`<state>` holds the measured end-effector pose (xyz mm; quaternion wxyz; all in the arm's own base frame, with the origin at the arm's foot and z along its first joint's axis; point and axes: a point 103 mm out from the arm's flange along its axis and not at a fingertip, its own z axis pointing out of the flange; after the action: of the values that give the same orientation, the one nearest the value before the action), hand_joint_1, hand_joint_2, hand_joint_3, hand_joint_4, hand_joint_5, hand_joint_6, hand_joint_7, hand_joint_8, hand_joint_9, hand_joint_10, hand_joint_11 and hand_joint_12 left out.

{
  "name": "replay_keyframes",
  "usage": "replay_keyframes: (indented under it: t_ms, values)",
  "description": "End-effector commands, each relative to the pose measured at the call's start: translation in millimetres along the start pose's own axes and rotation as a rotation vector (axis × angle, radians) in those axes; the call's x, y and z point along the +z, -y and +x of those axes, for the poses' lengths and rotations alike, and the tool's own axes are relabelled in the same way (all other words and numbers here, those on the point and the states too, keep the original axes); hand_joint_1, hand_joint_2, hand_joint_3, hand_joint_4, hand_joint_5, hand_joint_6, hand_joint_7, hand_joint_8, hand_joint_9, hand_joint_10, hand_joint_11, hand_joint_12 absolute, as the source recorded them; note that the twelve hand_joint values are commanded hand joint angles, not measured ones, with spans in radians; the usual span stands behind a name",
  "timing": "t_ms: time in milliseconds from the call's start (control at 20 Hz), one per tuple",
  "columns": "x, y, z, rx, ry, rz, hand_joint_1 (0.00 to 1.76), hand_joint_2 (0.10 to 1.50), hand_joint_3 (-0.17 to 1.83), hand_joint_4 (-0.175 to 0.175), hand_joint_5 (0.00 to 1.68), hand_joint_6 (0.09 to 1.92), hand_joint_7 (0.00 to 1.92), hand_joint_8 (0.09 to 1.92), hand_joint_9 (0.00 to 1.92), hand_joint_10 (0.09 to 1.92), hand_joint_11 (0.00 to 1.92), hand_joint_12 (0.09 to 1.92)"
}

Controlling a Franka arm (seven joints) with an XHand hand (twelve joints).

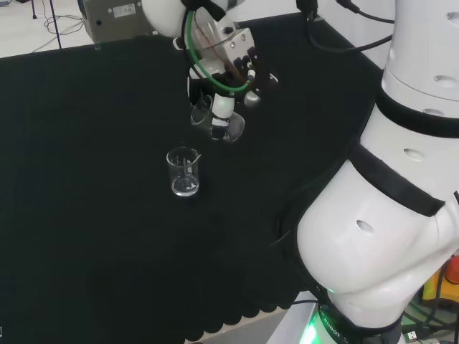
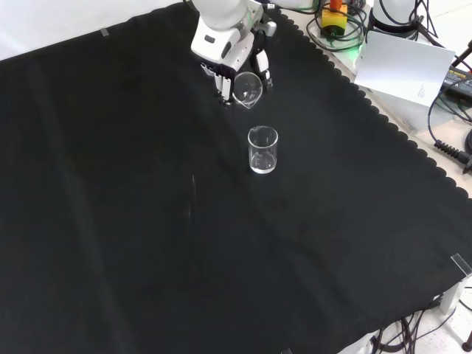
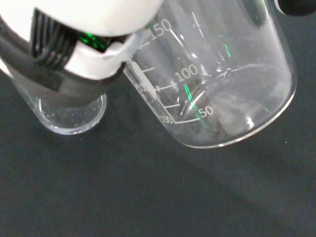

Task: Place the beaker back on the table.

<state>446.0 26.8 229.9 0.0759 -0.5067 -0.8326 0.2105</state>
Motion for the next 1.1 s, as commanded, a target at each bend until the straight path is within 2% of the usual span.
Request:
replay_keyframes:
  t_ms: [50,450,600,900,1050,1100]
  values:
    - [9.3,2.0,-20.3,-0.011,-0.067,-0.086,1.11,0.7,0.69,0.137,1.15,0.9,1.58,0.38,1.78,0.09,1.58,0.57]
    - [17.9,-8.0,-37.6,-0.055,-0.152,-0.218,1.11,0.7,0.69,0.13,1.15,0.89,1.57,0.38,1.76,0.09,1.57,0.58]
    - [26.2,-17.3,-47.1,-0.06,-0.19,-0.238,1.11,0.7,0.68,0.108,1.15,0.9,1.56,0.4,1.76,0.09,1.56,0.58]
    - [43.5,-40.5,-69.4,-0.065,-0.275,-0.264,1.12,0.7,0.68,0.097,1.15,0.9,1.55,0.41,1.75,0.09,1.56,0.58]
    - [50.6,-50.1,-79.9,-0.07,-0.326,-0.299,1.12,0.7,0.68,0.094,1.15,0.9,1.55,0.41,1.75,0.09,1.56,0.58]
    - [52.1,-53.7,-82.4,-0.073,-0.344,-0.312,1.12,0.7,0.68,0.083,1.15,0.9,1.54,0.42,1.75,0.09,1.55,0.59]
